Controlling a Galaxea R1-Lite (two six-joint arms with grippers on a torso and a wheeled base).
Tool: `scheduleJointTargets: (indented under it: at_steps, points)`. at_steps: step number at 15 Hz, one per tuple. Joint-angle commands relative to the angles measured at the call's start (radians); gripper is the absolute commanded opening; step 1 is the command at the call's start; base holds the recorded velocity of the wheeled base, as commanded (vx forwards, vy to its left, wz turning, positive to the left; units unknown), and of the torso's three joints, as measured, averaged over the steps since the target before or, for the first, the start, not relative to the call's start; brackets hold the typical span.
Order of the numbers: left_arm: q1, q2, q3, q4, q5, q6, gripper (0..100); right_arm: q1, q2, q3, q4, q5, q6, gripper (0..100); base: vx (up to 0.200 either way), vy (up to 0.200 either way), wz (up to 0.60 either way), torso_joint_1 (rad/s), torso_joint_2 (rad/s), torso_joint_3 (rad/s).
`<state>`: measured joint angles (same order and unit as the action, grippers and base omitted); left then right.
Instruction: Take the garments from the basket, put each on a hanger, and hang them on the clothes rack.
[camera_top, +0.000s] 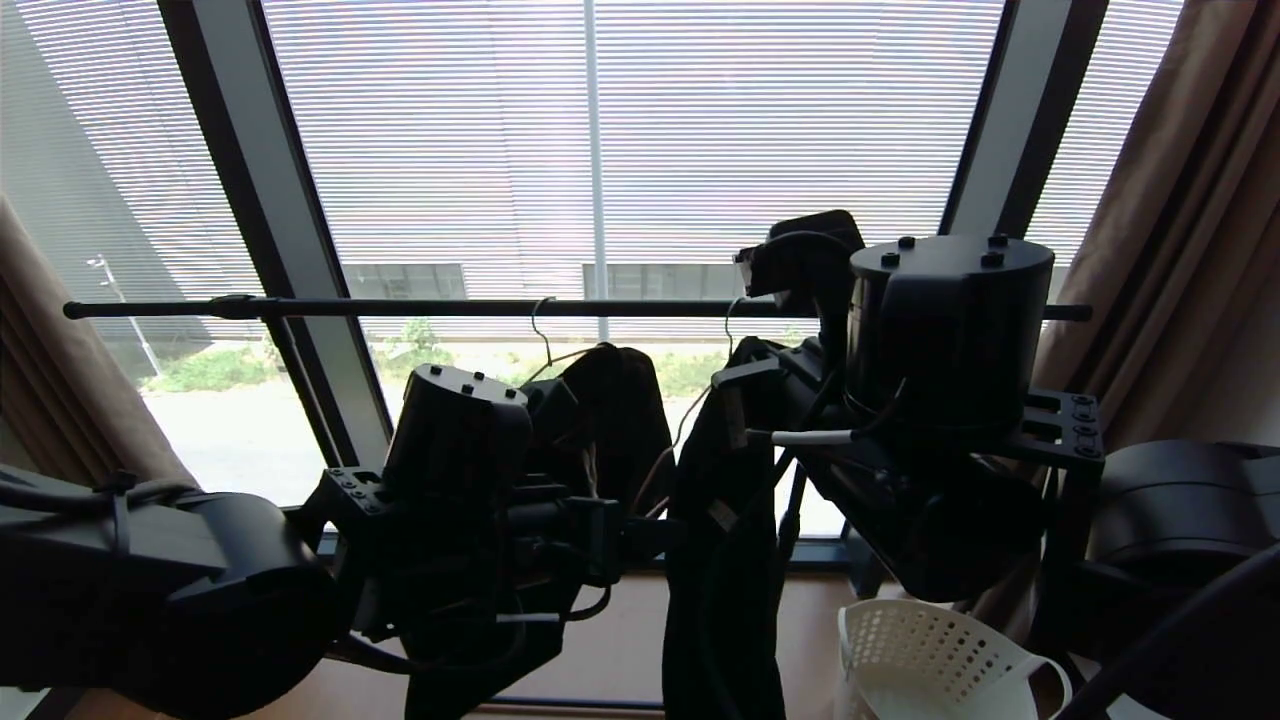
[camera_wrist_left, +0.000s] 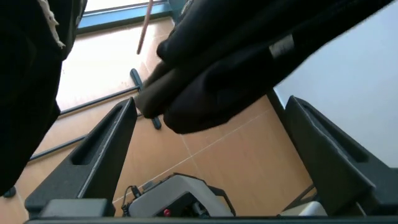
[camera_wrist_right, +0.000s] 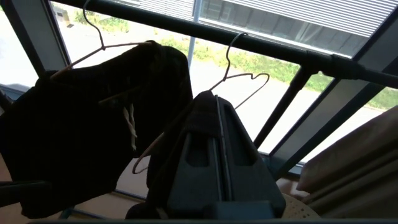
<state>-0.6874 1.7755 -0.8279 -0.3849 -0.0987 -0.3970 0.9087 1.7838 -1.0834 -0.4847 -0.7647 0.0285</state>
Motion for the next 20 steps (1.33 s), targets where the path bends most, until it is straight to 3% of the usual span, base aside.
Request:
scheduleJointTargets:
  at_steps: [1, 20]
  points:
    - [-0.02, 0.039, -0.022, 0.001, 0.001, -0.002, 100, 0.002, 0.0, 0.003, 0.0, -0.001, 0.002, 0, 0.0, 0.0, 0.0, 0.0, 0.0, 0.0]
    - [-0.038, 0.24, -0.079, 0.001, 0.05, -0.002, 100, -0.001, -0.103, 0.04, -0.006, -0.022, 0.022, 0, 0.0, 0.0, 0.0, 0.0, 0.0, 0.0]
